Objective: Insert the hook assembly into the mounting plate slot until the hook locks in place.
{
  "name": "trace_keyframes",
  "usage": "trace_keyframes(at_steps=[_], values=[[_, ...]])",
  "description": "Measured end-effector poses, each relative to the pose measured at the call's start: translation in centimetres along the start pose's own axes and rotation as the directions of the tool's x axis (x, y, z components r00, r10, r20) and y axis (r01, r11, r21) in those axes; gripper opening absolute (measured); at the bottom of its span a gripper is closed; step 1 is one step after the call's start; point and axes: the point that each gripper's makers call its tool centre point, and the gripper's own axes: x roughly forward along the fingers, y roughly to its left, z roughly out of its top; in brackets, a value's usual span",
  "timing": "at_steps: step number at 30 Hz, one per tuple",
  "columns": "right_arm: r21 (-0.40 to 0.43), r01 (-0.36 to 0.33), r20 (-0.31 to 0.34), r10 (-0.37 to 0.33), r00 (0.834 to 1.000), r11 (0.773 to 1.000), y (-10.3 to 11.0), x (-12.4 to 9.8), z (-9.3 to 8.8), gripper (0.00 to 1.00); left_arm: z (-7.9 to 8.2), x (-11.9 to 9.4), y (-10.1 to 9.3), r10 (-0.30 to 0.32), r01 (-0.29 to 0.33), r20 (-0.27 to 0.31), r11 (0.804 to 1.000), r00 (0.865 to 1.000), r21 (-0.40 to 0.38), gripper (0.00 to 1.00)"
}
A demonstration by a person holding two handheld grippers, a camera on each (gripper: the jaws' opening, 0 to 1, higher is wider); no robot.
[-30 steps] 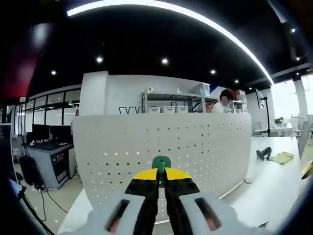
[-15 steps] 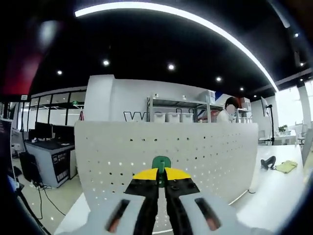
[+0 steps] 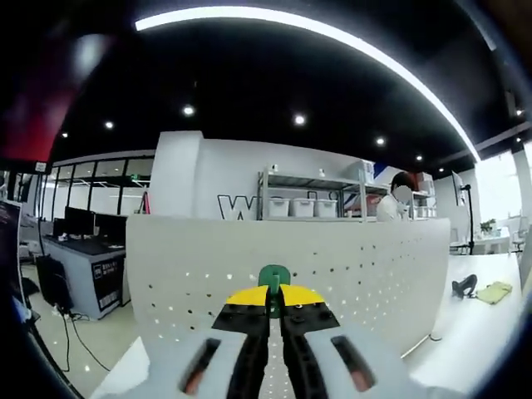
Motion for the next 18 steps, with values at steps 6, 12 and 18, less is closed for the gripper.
trace_keyframes(at_steps=[6,12,18], values=[[0.0,-0.002,-0.009,0.002,1.0,1.0,0.1,0.2,-0.2,0.69,0.3,0.7,0.8,0.023,-0.023,0.006,1.0,1.0,0.002,0.03],[0.0,0.006,-0.01,-0.006,1.0,1.0,-0.2,0.2,-0.1,0.68,0.4,1.6,1.1,0.032,-0.033,0.011,0.999,0.999,0.005,0.03],[0.009,0.012,-0.011,-0.012,1.0,1.0,-0.2,0.1,0.0,0.68,0.2,2.5,1.3,0.052,-0.052,0.006,0.999,0.999,0.005,0.03]])
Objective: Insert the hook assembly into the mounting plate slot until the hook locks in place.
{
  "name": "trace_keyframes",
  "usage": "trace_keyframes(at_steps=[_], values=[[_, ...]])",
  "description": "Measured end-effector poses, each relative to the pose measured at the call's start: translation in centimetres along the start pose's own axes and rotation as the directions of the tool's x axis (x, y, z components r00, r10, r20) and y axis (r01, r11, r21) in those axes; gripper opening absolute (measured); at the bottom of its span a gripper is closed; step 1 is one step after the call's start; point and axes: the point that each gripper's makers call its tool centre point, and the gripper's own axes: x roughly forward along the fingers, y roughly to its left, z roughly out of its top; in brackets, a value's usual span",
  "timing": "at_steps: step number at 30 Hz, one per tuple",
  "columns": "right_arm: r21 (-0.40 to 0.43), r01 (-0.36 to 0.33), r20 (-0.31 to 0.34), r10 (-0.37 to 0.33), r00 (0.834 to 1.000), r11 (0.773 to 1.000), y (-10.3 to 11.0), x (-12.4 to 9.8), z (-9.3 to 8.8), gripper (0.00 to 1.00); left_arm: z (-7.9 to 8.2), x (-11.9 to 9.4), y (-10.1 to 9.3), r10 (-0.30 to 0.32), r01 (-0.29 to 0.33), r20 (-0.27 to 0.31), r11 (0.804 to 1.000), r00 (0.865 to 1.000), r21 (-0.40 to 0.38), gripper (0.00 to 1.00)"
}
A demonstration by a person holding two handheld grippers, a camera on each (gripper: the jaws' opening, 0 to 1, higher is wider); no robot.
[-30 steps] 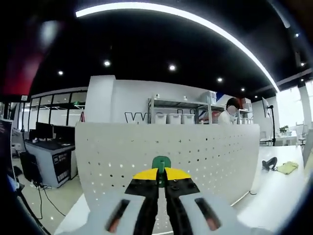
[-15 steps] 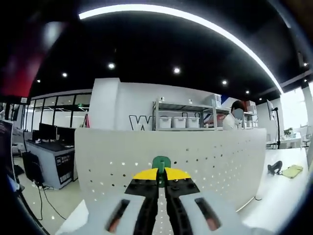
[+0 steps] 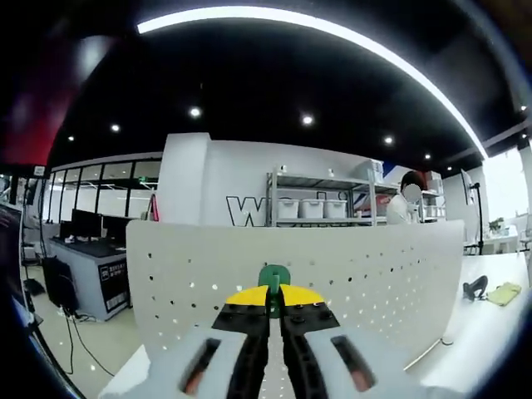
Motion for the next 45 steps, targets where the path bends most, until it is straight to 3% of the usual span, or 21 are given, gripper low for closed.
trace_keyframes(at_steps=[25,33,45], values=[[0.026,0.046,-0.011,-0.045,0.999,0.999,-1.0,-0.5,-0.6,0.67,0.0,3.0,0.5,0.032,-0.032,0.019,0.999,0.999,-0.015,0.03],[0.027,0.047,-0.02,-0.046,0.999,0.999,-1.1,-0.3,-0.8,0.67,-0.5,3.5,1.3,0.067,-0.067,0.011,0.996,0.998,-0.06,0.03],[0.025,0.052,-0.02,-0.052,0.998,0.998,-1.3,-0.2,-0.7,0.67,-1.1,4.2,1.1,0.065,-0.066,-0.016,0.997,0.998,-0.05,0.03]])
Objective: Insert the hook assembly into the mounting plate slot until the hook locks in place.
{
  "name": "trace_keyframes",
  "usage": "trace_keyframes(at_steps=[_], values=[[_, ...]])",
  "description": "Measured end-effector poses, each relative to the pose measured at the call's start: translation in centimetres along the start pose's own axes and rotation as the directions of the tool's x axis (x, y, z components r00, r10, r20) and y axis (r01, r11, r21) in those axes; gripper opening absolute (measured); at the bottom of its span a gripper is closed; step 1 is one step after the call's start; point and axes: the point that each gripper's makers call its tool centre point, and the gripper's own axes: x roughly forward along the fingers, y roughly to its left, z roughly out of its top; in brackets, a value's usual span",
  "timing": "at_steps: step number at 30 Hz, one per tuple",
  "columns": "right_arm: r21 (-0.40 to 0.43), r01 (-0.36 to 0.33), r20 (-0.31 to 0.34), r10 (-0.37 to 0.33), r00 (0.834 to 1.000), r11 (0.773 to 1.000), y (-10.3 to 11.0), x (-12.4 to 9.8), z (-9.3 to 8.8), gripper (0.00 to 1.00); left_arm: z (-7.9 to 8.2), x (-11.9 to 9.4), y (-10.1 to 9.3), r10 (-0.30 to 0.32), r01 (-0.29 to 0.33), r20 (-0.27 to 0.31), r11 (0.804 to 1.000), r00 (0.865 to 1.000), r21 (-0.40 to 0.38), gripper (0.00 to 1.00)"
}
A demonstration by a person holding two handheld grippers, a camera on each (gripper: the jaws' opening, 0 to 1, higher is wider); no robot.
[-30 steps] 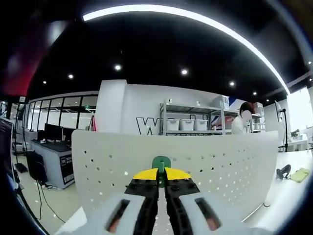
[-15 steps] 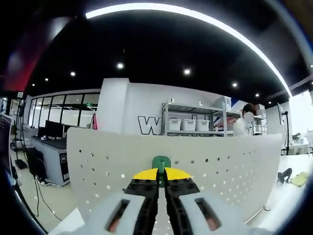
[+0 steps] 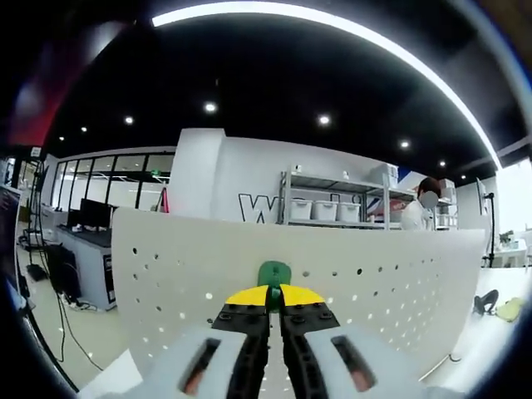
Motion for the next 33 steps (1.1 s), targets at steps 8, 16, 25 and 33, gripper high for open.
trace_keyframes(at_steps=[8,16,25,33], values=[[0.01,0.01,-0.003,-0.01,1.0,1.0,-0.2,-0.2,-0.4,0.67,0.0,0.0,-0.1,-0.009,0.009,0.001,1.0,1.0,0.013,0.04],[0.012,-0.001,-0.003,0.001,1.0,1.0,0.0,0.1,-0.4,0.67,0.7,0.2,-0.2,-0.027,0.027,0.0,1.0,1.0,0.009,0.04],[0.008,-0.003,-0.002,0.003,1.0,1.0,0.0,0.0,-0.3,0.66,0.5,0.6,-0.7,-0.048,0.049,-0.02,0.998,0.999,0.034,0.05],[0.008,-0.006,0.005,0.006,1.0,1.0,0.1,0.1,-0.2,0.66,0.7,0.0,-1.0,-0.07,0.071,-0.031,0.996,0.997,0.047,0.08]])
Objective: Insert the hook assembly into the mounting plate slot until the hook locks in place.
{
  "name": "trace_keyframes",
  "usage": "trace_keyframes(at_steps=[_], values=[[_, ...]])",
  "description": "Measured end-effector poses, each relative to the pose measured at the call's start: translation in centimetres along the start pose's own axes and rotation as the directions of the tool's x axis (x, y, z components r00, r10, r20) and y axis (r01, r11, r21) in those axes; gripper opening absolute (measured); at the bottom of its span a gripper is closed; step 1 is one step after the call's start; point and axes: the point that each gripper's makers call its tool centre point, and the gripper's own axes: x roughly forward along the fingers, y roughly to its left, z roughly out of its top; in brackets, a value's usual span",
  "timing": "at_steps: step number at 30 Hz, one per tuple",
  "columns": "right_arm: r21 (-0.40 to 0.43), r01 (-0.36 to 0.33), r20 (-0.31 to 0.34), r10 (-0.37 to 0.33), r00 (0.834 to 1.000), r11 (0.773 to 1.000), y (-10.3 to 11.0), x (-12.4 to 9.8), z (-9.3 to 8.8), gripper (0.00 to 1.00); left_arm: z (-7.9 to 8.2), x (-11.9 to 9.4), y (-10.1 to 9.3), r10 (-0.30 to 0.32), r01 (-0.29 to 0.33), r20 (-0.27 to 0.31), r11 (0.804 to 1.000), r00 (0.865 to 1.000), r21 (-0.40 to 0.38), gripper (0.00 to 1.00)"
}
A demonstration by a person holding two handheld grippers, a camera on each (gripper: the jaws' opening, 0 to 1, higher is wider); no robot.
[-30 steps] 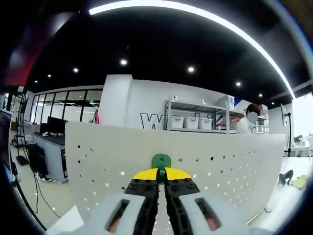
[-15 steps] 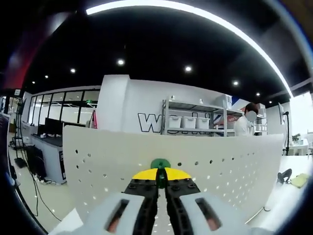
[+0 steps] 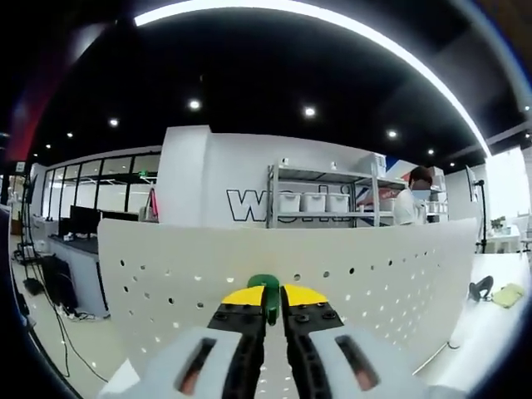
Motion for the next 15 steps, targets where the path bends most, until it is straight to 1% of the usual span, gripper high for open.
trace_keyframes(at_steps=[2,5,9,11,13,15], values=[[-0.001,-0.006,0.002,0.006,1.0,1.0,0.2,0.1,0.0,0.66,0.3,-0.2,-0.2,-0.008,0.008,0.01,1.0,1.0,0.01,0.08],[-0.007,-0.016,0.001,0.016,1.0,1.0,0.4,0.3,0.1,0.66,0.4,-0.5,-0.3,-0.016,0.016,0.003,1.0,1.0,0.019,0.1],[-0.008,-0.031,0.015,0.031,0.999,0.999,0.6,0.2,0.5,0.66,1.0,-1.5,-0.5,-0.022,0.021,0.008,0.999,1.0,0.042,0.12],[-0.017,-0.038,0.012,0.039,0.999,0.999,0.8,0.2,0.5,0.66,1.3,-2.2,-0.7,-0.034,0.034,0.01,0.998,0.999,0.046,0.09],[-0.014,-0.046,0.011,0.046,0.999,0.999,0.9,0.2,0.4,0.66,1.5,-2.6,-0.7,-0.036,0.035,0.012,0.997,0.999,0.065,0.1],[-0.015,-0.054,0.015,0.054,0.998,0.998,1.1,0.2,0.3,0.66,1.5,-3.2,-0.7,-0.041,0.041,0.005,0.997,0.999,0.065,0.11]])
